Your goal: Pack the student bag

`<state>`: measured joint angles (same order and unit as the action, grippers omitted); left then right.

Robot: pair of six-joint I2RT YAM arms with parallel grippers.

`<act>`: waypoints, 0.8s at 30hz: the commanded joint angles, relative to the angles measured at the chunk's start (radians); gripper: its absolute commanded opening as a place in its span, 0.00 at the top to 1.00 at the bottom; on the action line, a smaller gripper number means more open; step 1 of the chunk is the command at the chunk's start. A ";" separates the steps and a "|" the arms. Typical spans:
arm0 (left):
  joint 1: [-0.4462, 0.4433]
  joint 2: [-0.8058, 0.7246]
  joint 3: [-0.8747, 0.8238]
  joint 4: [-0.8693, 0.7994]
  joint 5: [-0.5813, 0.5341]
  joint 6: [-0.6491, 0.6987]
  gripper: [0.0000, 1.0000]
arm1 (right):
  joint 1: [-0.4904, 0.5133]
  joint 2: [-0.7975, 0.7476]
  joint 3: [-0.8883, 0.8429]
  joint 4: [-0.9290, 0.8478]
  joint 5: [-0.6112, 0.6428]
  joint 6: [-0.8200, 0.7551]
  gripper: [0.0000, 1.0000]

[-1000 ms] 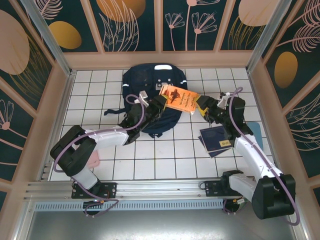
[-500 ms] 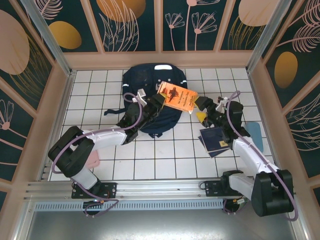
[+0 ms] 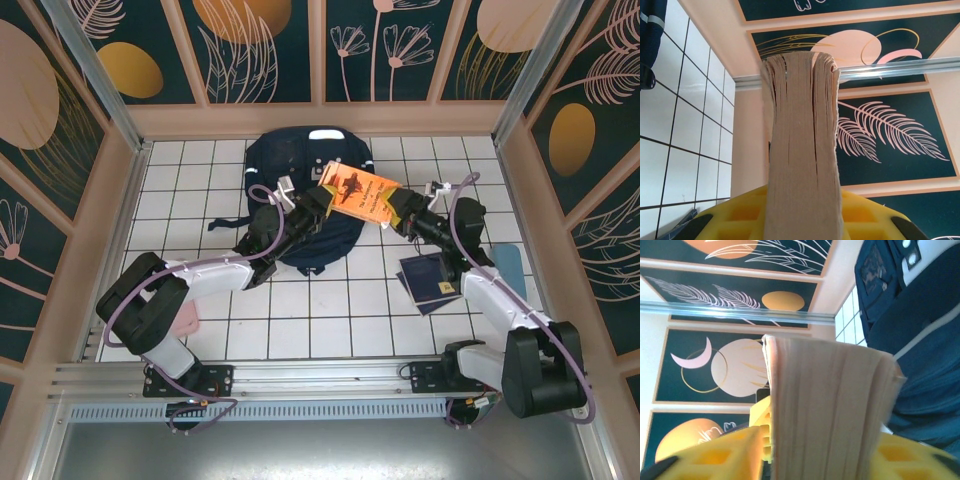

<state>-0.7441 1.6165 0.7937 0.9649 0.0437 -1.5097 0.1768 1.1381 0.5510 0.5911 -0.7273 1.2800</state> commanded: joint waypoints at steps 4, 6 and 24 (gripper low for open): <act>0.013 -0.043 -0.004 -0.042 0.005 0.036 0.61 | 0.001 -0.093 0.052 -0.122 0.070 -0.146 0.79; 0.015 -0.057 0.010 -0.148 0.009 0.092 0.39 | -0.002 -0.114 0.093 -0.264 0.125 -0.228 0.84; 0.012 0.091 0.426 -1.306 -0.081 1.308 0.14 | -0.179 -0.256 0.120 -0.682 0.299 -0.475 0.85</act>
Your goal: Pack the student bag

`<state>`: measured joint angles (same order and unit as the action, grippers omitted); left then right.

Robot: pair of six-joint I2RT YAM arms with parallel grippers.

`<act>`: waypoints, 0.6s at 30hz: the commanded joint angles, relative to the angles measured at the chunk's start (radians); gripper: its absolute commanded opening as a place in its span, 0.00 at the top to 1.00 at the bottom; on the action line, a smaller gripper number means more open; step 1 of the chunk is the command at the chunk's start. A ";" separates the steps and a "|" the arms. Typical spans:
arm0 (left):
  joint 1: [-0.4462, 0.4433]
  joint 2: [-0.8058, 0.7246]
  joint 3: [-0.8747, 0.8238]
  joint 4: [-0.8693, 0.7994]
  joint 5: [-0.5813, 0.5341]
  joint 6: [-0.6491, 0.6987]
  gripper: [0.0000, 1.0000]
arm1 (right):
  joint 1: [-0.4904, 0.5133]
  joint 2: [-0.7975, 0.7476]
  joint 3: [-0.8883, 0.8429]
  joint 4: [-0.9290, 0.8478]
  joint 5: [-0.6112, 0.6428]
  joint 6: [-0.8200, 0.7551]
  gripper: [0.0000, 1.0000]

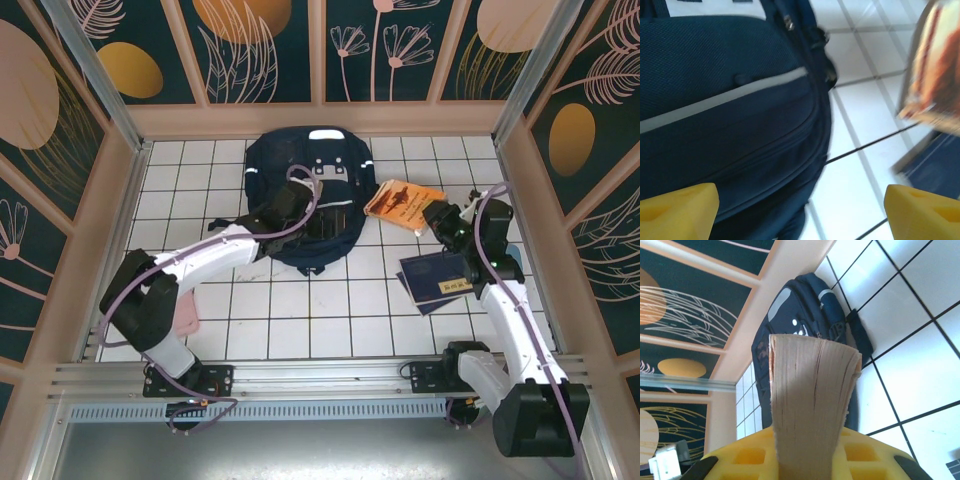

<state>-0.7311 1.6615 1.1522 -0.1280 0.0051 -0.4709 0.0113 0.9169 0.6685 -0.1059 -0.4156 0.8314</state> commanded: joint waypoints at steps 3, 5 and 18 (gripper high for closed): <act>0.001 0.136 0.174 -0.295 -0.068 0.338 0.15 | -0.019 -0.036 -0.004 0.020 -0.030 -0.023 0.85; -0.001 0.177 0.237 -0.326 -0.046 0.360 0.15 | -0.020 -0.039 -0.004 0.021 -0.035 -0.023 0.85; 0.001 0.431 0.508 -0.481 -0.133 0.499 0.26 | -0.020 -0.063 -0.033 0.031 -0.052 -0.011 0.84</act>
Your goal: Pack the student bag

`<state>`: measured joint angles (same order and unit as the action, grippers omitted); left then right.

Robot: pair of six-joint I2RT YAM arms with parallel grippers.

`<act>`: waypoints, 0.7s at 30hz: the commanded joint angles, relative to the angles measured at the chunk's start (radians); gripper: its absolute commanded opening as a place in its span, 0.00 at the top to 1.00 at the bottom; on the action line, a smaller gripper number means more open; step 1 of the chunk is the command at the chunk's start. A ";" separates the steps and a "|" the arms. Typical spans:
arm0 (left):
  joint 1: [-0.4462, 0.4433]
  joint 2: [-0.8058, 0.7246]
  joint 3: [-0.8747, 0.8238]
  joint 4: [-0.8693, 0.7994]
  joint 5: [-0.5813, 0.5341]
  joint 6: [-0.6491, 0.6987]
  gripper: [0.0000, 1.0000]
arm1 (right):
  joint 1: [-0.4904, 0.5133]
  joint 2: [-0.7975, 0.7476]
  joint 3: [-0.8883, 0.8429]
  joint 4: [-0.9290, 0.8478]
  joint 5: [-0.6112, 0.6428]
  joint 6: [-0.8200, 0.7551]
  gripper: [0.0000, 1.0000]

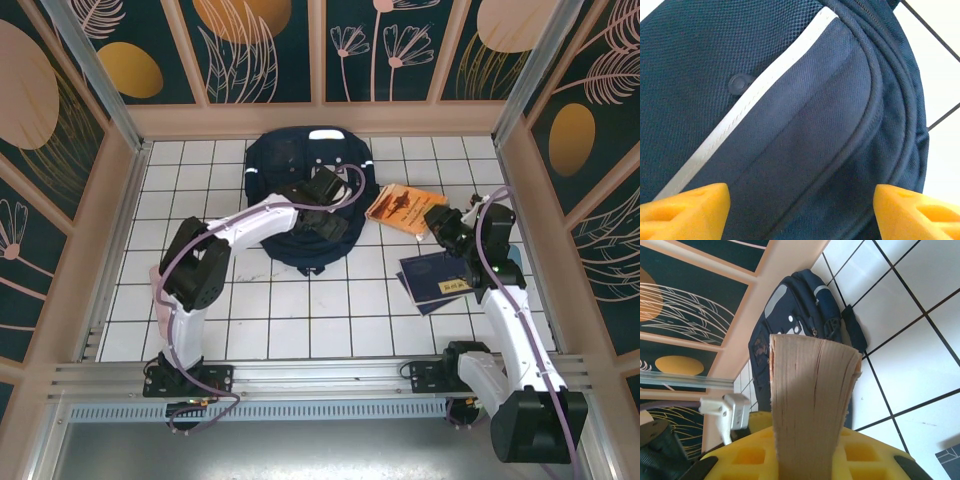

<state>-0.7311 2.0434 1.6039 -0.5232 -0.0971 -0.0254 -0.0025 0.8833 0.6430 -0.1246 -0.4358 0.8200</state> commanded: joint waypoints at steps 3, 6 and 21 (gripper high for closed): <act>-0.001 0.080 0.087 -0.076 -0.088 0.059 0.32 | -0.007 -0.036 -0.013 0.056 -0.038 0.007 0.84; 0.001 0.096 0.104 -0.045 -0.134 0.071 0.46 | -0.007 -0.037 -0.011 0.051 -0.038 0.006 0.84; 0.000 -0.061 0.128 0.090 -0.289 0.090 1.00 | 0.000 -0.051 -0.068 0.023 -0.068 0.026 0.84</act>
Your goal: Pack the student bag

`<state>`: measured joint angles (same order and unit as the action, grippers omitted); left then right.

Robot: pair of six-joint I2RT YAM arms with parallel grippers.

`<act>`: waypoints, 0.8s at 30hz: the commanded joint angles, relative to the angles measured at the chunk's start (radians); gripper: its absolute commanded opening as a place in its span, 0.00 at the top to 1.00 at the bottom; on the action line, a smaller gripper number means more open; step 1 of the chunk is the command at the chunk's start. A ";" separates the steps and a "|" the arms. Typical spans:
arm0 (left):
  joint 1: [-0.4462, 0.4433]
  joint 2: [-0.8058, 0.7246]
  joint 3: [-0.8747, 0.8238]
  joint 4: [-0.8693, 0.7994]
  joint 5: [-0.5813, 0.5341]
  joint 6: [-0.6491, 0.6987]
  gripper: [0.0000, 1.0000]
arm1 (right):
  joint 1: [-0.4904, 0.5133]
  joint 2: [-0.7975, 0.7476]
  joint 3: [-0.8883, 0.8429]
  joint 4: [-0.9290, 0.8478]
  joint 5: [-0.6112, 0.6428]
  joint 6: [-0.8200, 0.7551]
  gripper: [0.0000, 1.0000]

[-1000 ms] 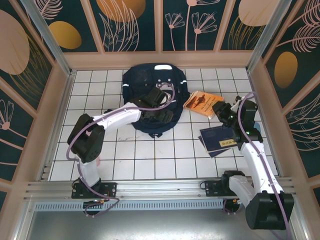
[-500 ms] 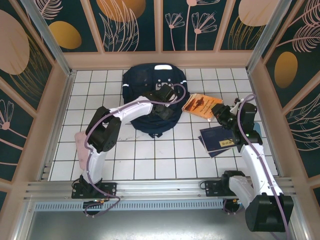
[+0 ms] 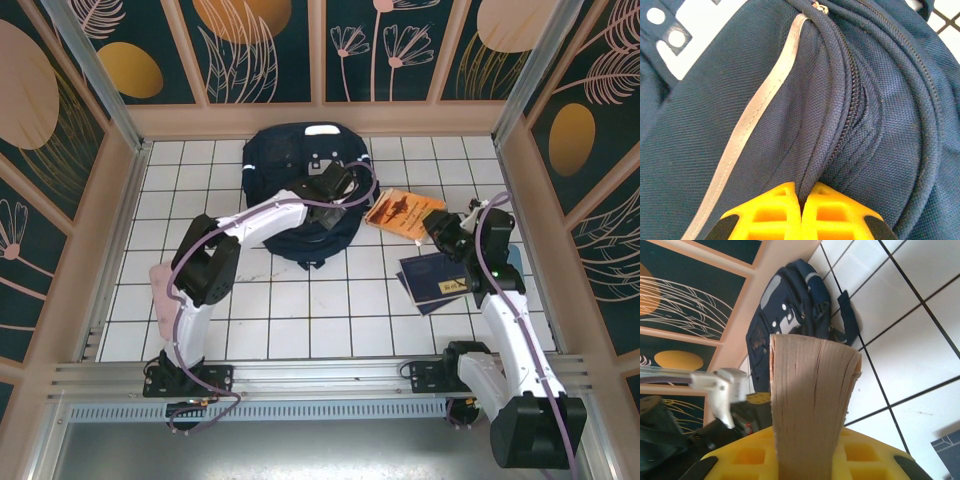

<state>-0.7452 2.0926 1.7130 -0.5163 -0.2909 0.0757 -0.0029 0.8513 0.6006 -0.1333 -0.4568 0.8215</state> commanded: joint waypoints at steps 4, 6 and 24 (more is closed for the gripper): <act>0.014 -0.193 -0.013 0.143 -0.095 -0.017 1.00 | 0.021 -0.012 -0.049 0.051 -0.059 0.045 0.84; 0.014 -0.226 -0.023 0.166 -0.073 -0.025 1.00 | 0.031 0.001 -0.058 0.080 -0.074 0.062 0.84; 0.005 -0.249 0.046 0.229 0.043 -0.125 1.00 | 0.390 0.383 0.050 0.560 0.151 0.257 0.83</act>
<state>-0.7296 1.8801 1.6829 -0.4149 -0.2604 -0.0082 0.3527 1.1740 0.5789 0.2367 -0.4183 1.0363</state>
